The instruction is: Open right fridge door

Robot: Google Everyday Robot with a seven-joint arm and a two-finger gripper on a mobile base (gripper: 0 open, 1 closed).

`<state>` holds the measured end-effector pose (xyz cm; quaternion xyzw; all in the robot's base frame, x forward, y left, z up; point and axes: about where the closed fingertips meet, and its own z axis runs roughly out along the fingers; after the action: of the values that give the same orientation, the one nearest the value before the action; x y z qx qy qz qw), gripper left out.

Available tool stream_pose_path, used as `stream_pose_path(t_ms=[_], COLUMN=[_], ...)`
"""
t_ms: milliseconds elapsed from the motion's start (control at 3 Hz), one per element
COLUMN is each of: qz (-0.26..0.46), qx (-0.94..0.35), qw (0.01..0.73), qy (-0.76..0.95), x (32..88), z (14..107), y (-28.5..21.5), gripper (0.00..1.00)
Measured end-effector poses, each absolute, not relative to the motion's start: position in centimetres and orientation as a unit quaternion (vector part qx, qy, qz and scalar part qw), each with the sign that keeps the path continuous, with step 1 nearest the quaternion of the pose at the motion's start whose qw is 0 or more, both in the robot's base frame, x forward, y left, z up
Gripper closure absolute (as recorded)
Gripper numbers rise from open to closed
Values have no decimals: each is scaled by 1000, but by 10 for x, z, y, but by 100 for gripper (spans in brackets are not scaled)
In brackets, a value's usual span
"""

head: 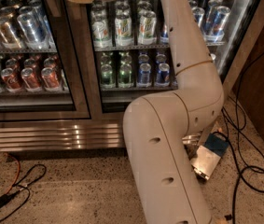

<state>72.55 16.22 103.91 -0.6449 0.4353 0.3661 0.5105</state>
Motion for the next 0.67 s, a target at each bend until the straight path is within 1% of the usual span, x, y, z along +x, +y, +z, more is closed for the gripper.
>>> stream_pose_path(t_ms=[333,667], qz=[366,366], qx=[-645,-645], qw=[511,511], qy=[435,435], x=[726,725], z=[1039,1039], y=[162,162], gripper=[58,61])
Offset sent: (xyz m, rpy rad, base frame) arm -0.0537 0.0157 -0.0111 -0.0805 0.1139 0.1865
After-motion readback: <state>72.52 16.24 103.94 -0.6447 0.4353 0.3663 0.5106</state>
